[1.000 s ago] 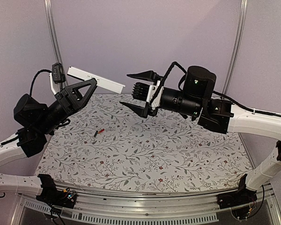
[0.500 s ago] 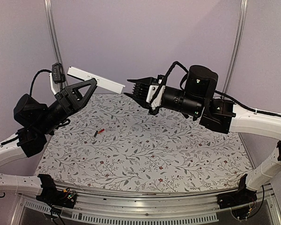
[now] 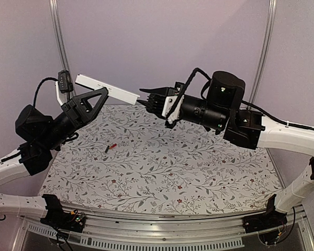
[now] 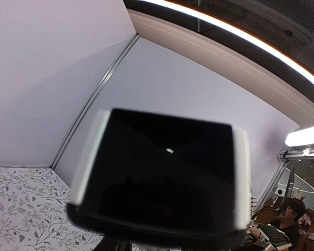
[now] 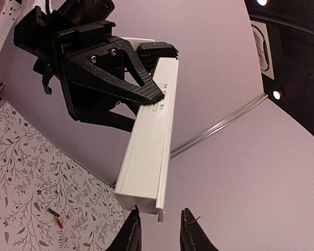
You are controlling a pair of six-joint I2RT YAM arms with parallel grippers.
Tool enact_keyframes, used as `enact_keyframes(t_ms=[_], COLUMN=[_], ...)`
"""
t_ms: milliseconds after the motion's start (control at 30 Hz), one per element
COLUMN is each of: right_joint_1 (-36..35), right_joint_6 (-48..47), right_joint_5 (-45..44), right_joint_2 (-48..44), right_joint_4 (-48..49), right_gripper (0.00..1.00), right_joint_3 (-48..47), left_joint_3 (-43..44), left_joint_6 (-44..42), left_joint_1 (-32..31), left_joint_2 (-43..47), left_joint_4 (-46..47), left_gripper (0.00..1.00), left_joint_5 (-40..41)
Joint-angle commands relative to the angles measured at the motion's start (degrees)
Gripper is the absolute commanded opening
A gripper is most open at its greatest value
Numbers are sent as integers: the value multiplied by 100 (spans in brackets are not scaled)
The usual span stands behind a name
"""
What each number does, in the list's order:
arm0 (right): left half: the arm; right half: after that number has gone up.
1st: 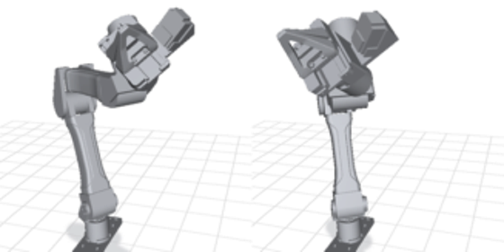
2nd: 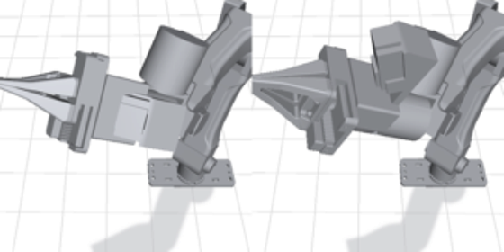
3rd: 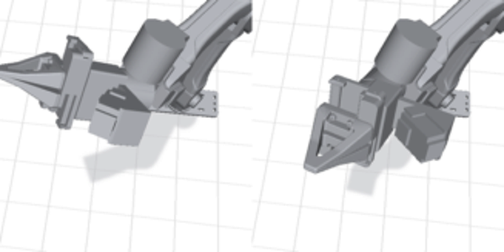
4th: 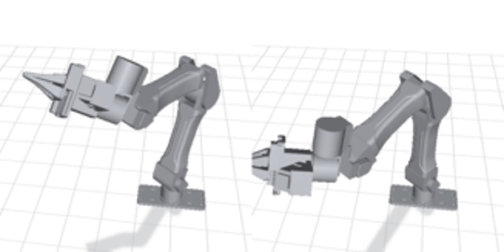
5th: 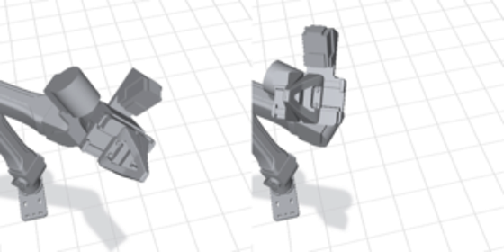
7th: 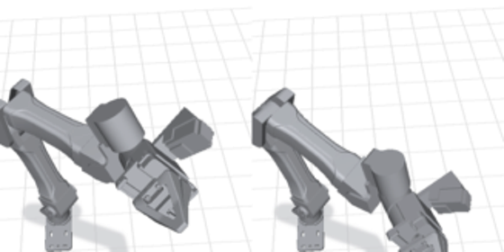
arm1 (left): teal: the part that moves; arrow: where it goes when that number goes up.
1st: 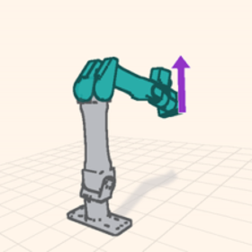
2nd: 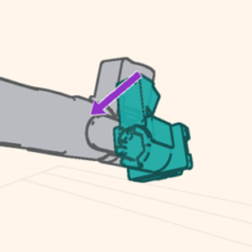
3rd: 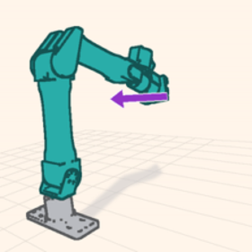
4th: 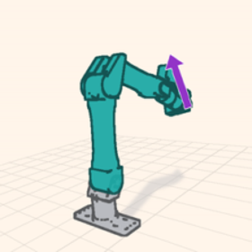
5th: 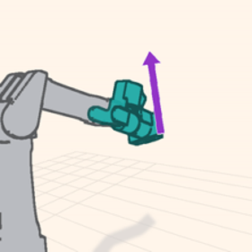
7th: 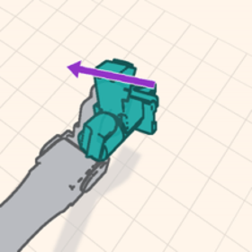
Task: Load the batteries into the remote control
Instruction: Remove the battery cover from the remote control.
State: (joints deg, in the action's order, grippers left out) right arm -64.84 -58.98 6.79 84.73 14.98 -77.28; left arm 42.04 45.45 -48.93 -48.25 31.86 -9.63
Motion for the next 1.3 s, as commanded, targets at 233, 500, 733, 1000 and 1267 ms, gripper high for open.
enact_keyframes(t_ms=[233,500,733,1000,1267], right_joint_1=[-20,-20,-37,-13,315], right_joint_6=[-175,-284,-325,233,1705], right_joint_5=[-7,28,61,-315,-551], right_joint_2=[43,53,53,54,61], right_joint_4=[5,-40,-226,-268,-298], right_gripper=[22,15,1,0,0], right_joint_3=[-183,-222,-221,-466,-879], left_joint_3=[-65,-119,-121,-214,-570], left_joint_6=[-98,-125,-128,-309,-735], left_joint_1=[67,62,67,72,85], left_joint_2=[35,61,10,101,401], left_joint_4=[76,23,83,-46,-330], left_gripper=[0,0,0,0,0], left_joint_5=[-45,-39,-103,64,515])
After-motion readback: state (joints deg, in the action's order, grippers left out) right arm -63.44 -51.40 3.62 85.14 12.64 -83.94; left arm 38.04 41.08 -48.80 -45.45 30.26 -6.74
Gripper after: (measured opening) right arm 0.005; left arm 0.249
